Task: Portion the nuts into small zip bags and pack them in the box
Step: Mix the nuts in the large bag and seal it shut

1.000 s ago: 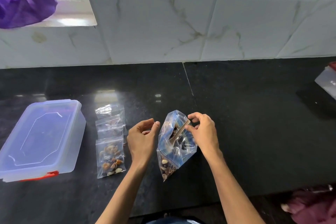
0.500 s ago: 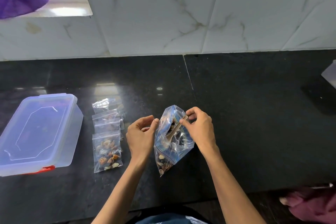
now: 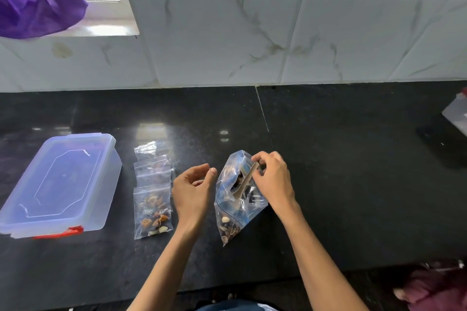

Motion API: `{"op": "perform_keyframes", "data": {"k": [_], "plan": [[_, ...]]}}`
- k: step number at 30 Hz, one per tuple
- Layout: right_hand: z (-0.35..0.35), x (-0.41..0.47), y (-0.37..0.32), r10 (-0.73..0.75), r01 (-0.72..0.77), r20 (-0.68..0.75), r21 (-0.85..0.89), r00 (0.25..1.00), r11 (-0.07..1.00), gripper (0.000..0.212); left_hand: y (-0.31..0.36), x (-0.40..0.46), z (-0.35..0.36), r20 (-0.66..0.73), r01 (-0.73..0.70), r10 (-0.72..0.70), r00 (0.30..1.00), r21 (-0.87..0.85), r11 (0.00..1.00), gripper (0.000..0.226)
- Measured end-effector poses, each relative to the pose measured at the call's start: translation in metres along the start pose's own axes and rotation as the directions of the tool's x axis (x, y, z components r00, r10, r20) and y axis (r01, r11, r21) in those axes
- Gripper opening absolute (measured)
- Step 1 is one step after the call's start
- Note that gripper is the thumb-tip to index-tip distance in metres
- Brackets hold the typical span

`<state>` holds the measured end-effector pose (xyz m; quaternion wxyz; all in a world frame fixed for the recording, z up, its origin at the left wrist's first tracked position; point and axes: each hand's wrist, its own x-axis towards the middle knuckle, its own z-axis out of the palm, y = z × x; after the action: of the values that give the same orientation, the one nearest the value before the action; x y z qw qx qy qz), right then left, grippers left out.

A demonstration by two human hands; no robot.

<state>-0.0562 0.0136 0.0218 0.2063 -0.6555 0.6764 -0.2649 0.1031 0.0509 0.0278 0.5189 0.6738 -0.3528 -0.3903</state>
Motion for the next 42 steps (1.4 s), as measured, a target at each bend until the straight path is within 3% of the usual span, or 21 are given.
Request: {"op": "perform_keyframes", "data": {"k": [3,5,11,16,20,24,29,33,42], "plan": [[-0.007,-0.003,-0.007,-0.217,0.245,0.168,-0.171,0.962,0.954,0.015,0.001,0.002,-0.001,-0.009,-0.009,0.009,1.0,-0.004,1.0,0.016],[-0.006,-0.004,-0.011,-0.281,0.361,0.272,-0.313,0.92,0.879,0.021,0.003,0.003,0.0,-0.005,-0.017,0.017,1.0,0.007,1.0,0.018],[-0.005,-0.002,-0.017,-0.26,0.389,0.319,-0.463,0.911,0.796,0.021,0.007,0.005,0.002,0.004,-0.043,0.043,0.999,0.031,0.999,0.022],[-0.025,-0.003,-0.025,-0.188,0.264,0.2,-0.492,0.962,0.83,0.017,0.011,0.003,-0.001,0.01,-0.038,0.038,0.999,-0.014,0.999,0.017],[-0.064,-0.008,-0.028,-0.063,0.074,0.038,-0.484,0.997,0.872,0.01,0.021,-0.008,-0.003,0.024,-0.077,0.079,0.997,-0.055,0.995,0.016],[-0.09,-0.025,-0.011,0.165,-0.17,-0.056,-0.11,0.985,0.979,0.005,0.033,-0.029,0.008,0.128,-0.106,0.119,0.985,-0.107,0.989,0.013],[-0.081,-0.054,0.017,0.337,-0.336,0.041,0.266,0.941,0.904,0.006,0.024,-0.065,0.053,0.408,-0.024,0.053,0.912,-0.075,0.997,0.007],[-0.064,-0.068,0.046,0.439,-0.431,0.03,0.255,0.898,0.865,0.008,0.0,-0.079,0.091,0.534,0.01,-0.015,0.845,0.012,1.0,0.015],[-0.038,-0.059,0.073,0.497,-0.5,0.058,0.042,0.866,0.865,0.017,-0.04,-0.067,0.129,0.461,-0.016,-0.115,0.88,0.271,0.963,0.015]]}}
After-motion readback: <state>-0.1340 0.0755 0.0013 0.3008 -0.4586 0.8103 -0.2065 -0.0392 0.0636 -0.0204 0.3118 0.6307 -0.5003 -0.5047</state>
